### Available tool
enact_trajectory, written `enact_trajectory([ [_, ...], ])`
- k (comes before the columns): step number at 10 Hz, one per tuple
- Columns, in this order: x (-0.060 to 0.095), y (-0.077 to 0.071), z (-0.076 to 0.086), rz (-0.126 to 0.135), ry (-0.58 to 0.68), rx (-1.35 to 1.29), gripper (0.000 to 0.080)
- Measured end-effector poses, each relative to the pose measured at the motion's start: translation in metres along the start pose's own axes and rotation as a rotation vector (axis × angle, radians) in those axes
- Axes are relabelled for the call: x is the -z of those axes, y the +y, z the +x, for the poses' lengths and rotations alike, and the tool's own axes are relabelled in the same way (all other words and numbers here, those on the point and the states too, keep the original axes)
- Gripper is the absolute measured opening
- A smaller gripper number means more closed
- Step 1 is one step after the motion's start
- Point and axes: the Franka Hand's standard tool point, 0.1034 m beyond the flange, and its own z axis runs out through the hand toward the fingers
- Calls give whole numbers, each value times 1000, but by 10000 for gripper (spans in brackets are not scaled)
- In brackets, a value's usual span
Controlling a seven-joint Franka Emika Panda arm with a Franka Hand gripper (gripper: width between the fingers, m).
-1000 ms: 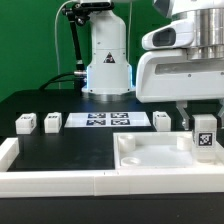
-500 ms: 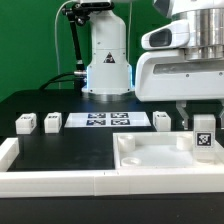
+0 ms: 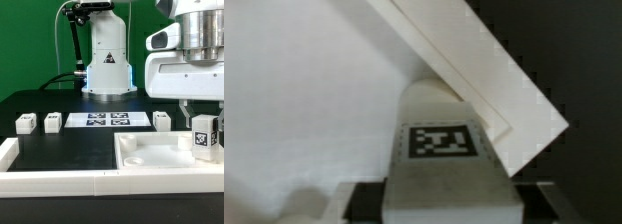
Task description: Assemble square table
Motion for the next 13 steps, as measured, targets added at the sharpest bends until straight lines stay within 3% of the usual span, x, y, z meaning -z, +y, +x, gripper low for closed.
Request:
enact_trajectory([
  [5, 0, 1, 2, 7, -17, -454, 292],
  [11, 0, 0, 0, 5, -30, -719, 292],
  [12, 0, 0, 0, 6, -29, -687, 487],
  [13, 0, 0, 0, 6, -29, -650, 487],
])
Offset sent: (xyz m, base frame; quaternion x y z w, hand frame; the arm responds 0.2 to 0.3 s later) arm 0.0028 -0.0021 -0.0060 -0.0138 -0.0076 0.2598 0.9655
